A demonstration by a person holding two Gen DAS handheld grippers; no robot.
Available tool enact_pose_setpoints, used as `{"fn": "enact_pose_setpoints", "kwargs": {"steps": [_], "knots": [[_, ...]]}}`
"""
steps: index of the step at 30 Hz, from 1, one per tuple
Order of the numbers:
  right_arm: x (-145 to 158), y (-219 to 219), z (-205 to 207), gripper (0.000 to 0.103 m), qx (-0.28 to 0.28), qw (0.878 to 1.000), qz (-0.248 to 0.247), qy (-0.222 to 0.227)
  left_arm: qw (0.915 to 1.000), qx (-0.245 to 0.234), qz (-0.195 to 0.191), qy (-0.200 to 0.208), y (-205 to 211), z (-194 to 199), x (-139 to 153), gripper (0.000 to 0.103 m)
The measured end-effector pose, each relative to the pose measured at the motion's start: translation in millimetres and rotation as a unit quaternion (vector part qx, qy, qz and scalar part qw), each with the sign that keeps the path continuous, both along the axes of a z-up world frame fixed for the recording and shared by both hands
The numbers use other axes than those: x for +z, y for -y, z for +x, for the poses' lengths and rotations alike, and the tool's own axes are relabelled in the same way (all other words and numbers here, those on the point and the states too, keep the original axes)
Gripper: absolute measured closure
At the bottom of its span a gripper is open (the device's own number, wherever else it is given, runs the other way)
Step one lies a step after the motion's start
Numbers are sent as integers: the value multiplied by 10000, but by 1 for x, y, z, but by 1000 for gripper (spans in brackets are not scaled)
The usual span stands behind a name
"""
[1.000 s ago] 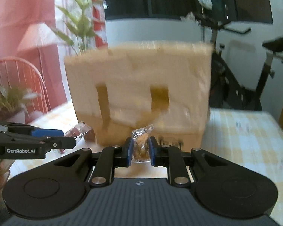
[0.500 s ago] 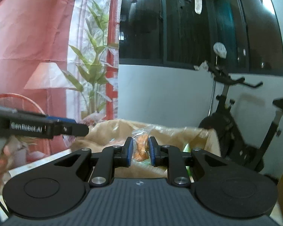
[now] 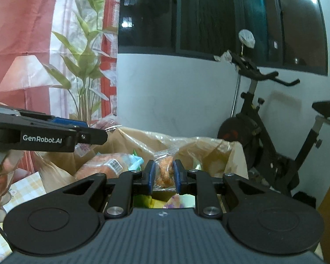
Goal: Organize snacks
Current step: 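Open both tools to drop the packets into the box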
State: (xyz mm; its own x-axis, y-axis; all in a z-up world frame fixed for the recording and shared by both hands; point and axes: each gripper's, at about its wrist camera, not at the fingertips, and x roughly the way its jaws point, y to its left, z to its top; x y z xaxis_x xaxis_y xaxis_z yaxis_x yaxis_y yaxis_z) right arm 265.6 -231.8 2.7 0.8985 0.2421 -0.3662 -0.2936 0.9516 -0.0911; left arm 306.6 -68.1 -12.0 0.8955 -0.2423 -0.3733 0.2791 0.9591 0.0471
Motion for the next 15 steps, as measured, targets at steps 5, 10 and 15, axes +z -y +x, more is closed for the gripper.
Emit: {"fn": "enact_pose_setpoints", "kwargs": {"steps": [5,10,15], "knots": [[3,10,-4,69,-60,9999,104,-115,9998,163,-110,-9,-12,-5,5,22],[21,17,-16,38,-166,9994,305,-72,9984,523,76,190,-22,-21,21,8],[43,19,-36,9,-160,9982,565,-91,9982,516,-145,273,-37,-42,41,5]]}}
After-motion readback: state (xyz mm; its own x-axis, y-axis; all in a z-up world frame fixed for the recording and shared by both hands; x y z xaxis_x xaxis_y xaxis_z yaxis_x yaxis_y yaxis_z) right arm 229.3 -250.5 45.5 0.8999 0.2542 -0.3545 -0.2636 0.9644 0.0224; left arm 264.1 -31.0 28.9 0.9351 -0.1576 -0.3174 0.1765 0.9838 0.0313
